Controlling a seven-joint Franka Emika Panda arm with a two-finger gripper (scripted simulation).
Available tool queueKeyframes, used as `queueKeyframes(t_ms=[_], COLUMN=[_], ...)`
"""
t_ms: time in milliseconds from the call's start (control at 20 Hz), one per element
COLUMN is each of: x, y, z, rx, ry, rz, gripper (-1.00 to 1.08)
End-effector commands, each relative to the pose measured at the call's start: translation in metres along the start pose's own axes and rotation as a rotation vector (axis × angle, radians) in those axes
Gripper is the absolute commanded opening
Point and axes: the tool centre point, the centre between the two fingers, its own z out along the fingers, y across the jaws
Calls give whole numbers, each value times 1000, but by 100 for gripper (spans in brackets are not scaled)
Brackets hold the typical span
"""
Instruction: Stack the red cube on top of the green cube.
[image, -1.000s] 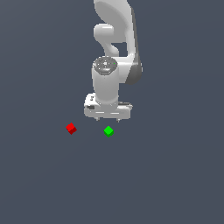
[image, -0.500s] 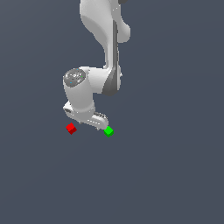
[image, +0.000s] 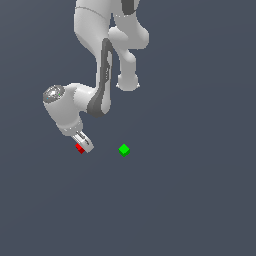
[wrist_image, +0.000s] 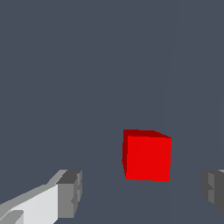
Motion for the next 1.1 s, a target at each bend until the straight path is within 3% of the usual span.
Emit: queueKeyframes(t_ms=[0, 300, 1000, 1050], x=[4, 3, 3, 3], y=[11, 12, 14, 14], z=[5, 8, 56, 56], rx=[2, 1, 3, 3], ry=[2, 1, 1, 1], rz=[42, 41, 50, 50], gripper=[100, 100, 100, -100])
